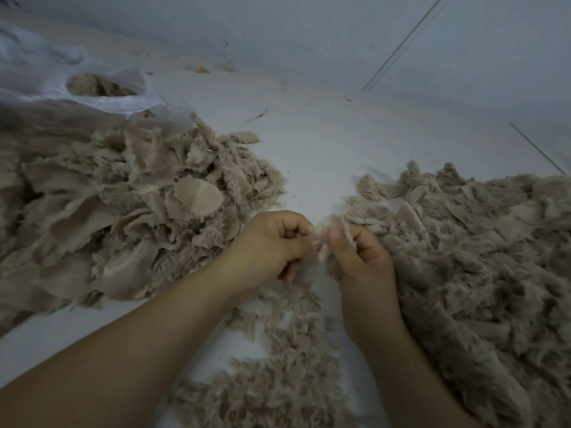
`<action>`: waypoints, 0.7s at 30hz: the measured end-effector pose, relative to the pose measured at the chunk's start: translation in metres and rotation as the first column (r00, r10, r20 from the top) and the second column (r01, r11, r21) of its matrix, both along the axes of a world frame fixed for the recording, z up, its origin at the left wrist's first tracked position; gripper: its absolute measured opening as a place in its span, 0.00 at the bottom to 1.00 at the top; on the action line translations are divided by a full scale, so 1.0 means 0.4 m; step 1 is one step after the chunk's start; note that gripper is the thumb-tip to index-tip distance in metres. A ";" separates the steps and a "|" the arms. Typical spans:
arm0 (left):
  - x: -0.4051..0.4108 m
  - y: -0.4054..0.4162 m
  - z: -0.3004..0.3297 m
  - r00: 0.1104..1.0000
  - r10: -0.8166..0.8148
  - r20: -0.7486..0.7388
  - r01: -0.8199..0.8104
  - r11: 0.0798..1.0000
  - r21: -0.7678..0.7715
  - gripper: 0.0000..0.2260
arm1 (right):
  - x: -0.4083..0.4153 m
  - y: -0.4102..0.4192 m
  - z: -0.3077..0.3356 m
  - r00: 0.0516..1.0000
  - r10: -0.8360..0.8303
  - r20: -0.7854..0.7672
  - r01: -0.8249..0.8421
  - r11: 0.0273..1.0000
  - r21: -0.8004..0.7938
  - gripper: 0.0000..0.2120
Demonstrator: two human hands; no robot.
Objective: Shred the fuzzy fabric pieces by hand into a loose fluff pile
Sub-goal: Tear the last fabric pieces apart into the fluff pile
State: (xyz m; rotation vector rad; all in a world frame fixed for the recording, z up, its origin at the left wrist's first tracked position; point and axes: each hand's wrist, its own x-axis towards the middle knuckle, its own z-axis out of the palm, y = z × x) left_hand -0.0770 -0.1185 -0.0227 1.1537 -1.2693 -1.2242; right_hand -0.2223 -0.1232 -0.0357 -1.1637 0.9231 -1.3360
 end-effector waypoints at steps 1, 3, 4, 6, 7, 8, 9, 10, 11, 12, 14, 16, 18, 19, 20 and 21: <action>0.004 -0.003 0.001 0.997 0.013 -0.074 -0.011 1.000 0.029 0.09 | 0.001 0.000 -0.001 1.000 -0.002 -0.003 0.002 1.000 0.009 0.16; 0.008 -0.006 0.001 0.985 0.030 -0.169 -0.016 0.997 0.080 0.11 | 0.001 0.001 -0.003 1.000 0.007 -0.022 -0.006 1.000 0.028 0.15; 0.007 -0.007 0.000 0.979 0.042 -0.199 -0.021 0.995 0.103 0.12 | 0.000 0.000 -0.003 0.999 0.006 -0.042 -0.005 0.999 0.038 0.16; 0.004 -0.007 -0.001 0.979 0.063 -0.196 -0.036 0.990 0.134 0.15 | -0.002 -0.003 -0.003 0.999 -0.015 -0.047 0.017 0.999 0.051 0.17; 0.003 -0.007 -0.003 0.989 0.054 -0.139 -0.036 0.991 0.131 0.16 | -0.002 -0.004 -0.004 0.999 -0.014 -0.029 0.015 0.998 0.060 0.18; 0.004 -0.005 -0.005 0.998 0.023 -0.057 -0.015 0.992 0.124 0.18 | -0.002 -0.004 -0.004 1.000 -0.001 -0.012 0.002 0.998 0.067 0.18; 0.004 -0.003 -0.005 0.999 -0.028 0.027 0.024 0.992 0.124 0.21 | -0.002 -0.003 -0.004 1.000 0.010 0.001 -0.010 0.997 0.074 0.19; 0.002 0.000 -0.006 0.992 -0.085 0.096 0.073 0.989 0.130 0.23 | -0.003 -0.002 -0.004 1.000 0.007 0.008 -0.007 0.997 0.080 0.19; -0.001 0.003 -0.007 0.981 -0.132 0.141 0.112 0.984 0.140 0.23 | -0.003 -0.002 -0.004 1.000 -0.002 0.012 0.001 0.997 0.083 0.19; -0.003 0.003 -0.009 0.974 -0.158 0.163 0.135 0.980 0.146 0.20 | -0.002 -0.002 -0.003 1.000 -0.007 0.015 0.006 0.997 0.079 0.18; -0.005 0.002 -0.007 0.968 -0.180 0.174 0.153 0.976 0.156 0.14 | 0.000 -0.003 -0.006 0.999 -0.032 -0.003 0.032 0.998 0.049 0.17; 0.013 -0.002 0.004 0.948 -0.262 0.181 0.234 0.959 0.160 0.13 | 0.001 -0.005 -0.011 0.995 -0.087 -0.049 0.088 0.996 0.024 0.19; 0.048 0.000 0.022 0.893 -0.399 0.206 0.365 0.912 0.185 0.12 | 0.000 -0.008 -0.014 0.991 -0.116 -0.072 0.117 0.993 0.005 0.20; 0.064 0.004 0.029 0.860 -0.461 0.220 0.420 0.883 0.207 0.11 | 0.000 -0.009 -0.014 0.991 -0.116 -0.063 0.117 0.993 0.010 0.19; 0.075 0.008 0.033 0.839 -0.494 0.228 0.450 0.865 0.221 0.10 | 0.001 -0.008 -0.013 0.992 -0.114 -0.048 0.115 0.993 0.018 0.18; 0.077 0.011 0.034 0.846 -0.483 0.225 0.439 0.871 0.220 0.11 | 0.001 -0.009 -0.013 0.993 -0.111 -0.039 0.111 0.994 0.019 0.17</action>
